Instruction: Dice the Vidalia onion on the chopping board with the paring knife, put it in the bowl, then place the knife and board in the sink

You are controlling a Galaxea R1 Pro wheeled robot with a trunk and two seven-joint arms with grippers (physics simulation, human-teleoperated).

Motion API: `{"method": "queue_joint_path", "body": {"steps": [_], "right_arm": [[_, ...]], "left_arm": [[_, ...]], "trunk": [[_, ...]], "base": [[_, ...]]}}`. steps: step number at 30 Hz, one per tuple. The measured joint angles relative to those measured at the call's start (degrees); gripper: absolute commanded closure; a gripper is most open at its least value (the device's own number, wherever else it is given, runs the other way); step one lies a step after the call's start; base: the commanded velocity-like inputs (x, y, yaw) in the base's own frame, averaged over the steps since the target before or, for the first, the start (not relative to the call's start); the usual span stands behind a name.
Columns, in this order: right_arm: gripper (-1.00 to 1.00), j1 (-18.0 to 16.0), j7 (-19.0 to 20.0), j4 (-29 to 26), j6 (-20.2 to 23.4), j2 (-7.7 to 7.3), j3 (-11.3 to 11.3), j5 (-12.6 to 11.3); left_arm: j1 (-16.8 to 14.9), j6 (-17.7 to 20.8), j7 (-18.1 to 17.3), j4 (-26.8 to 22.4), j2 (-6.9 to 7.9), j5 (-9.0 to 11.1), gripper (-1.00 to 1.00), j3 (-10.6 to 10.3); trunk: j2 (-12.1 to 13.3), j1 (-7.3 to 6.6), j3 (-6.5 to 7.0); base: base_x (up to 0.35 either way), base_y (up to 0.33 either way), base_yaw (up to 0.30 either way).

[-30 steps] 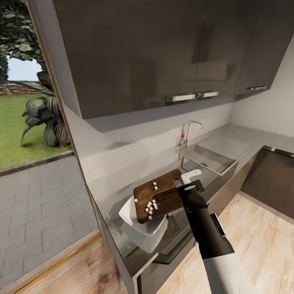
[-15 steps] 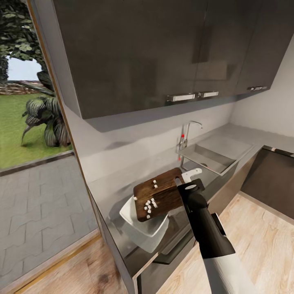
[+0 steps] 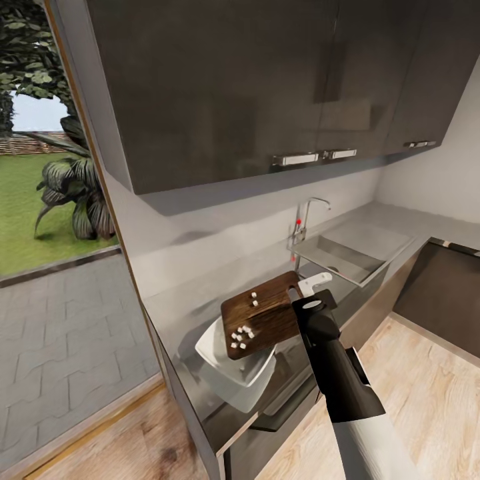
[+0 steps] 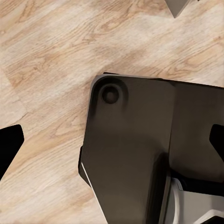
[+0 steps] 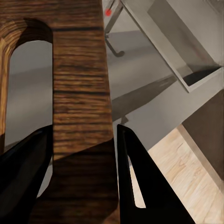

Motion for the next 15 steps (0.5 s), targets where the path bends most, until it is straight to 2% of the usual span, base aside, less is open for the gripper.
{"method": "queue_joint_path", "body": {"steps": [6,15], "right_arm": [[1.00,0.00,-0.02,0.00,0.00,0.00,0.08,1.52],[1.00,0.00,-0.02,-0.07,0.00,0.00,0.18,1.73]], "left_arm": [[0.00,0.00,0.00,0.00,0.00,0.00,-1.00,0.04],[0.00,0.00,0.00,0.00,0.00,0.00,-1.00,0.02]], "trunk": [[0.00,0.00,0.00],[0.00,0.00,0.00]], "base": [[0.000,0.000,0.000],[0.000,0.000,0.000]]}}
